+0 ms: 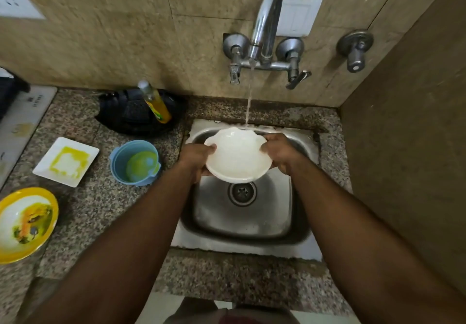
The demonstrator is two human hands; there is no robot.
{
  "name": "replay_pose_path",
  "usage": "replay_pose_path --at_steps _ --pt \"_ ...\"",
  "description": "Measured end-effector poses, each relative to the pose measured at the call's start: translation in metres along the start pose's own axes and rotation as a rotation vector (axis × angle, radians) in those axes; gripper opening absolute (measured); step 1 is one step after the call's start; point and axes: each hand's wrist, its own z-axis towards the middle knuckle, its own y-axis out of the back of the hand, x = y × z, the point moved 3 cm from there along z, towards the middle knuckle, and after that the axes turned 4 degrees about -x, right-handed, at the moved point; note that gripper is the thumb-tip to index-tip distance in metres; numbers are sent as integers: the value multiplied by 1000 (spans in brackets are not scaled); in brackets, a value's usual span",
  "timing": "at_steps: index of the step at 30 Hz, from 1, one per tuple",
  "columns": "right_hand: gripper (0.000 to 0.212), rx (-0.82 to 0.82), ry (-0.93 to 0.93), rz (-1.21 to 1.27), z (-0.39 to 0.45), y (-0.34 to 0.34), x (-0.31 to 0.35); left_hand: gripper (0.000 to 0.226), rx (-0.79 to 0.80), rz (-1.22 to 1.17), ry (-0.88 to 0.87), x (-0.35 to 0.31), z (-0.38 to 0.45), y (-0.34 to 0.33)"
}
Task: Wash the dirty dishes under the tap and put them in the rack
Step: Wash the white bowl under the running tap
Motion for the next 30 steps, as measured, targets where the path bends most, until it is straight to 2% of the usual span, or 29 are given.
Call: replay_pose_path --at_steps 5,10,12,15,18,19,20,22,25,26,28,30 --pt "26 -224 53 19 -11 14 12 27 -55 191 -140 -1 10 -24" --pt "29 -409 242 -22 -12 31 20 39 -90 285 -188 -23 12 -49" --pt "29 -462 335 -30 -15 34 23 51 -95 441 -221 -23 36 -57" --pt "32 -523 398 38 -25 33 23 70 -189 220 -94 -25 47 -60" --pt "36 -592 433 27 -39 27 19 42 -123 320 -121 -15 65 -70" --pt "39 -604 440 5 -44 24 19 43 -91 181 -46 -14 55 -71" --pt "42 -611 443 -39 -48 21 18 46 -26 179 -59 -14 44 -75" --pt "47 -619 499 -208 -59 10 17 60 84 86 -28 -2 55 -83" --pt "54 -554 635 -372 -68 -16 7 110 174 -146 160 2 28 -89" --pt "56 -523 641 -414 -67 -23 1 111 210 -211 175 -1 14 -87" --pt "59 -485 664 -519 -65 -33 -11 94 264 -342 135 -4 -1 -82" --pt "63 -458 698 -602 -65 -40 -22 87 314 -505 105 -1 -4 -76"
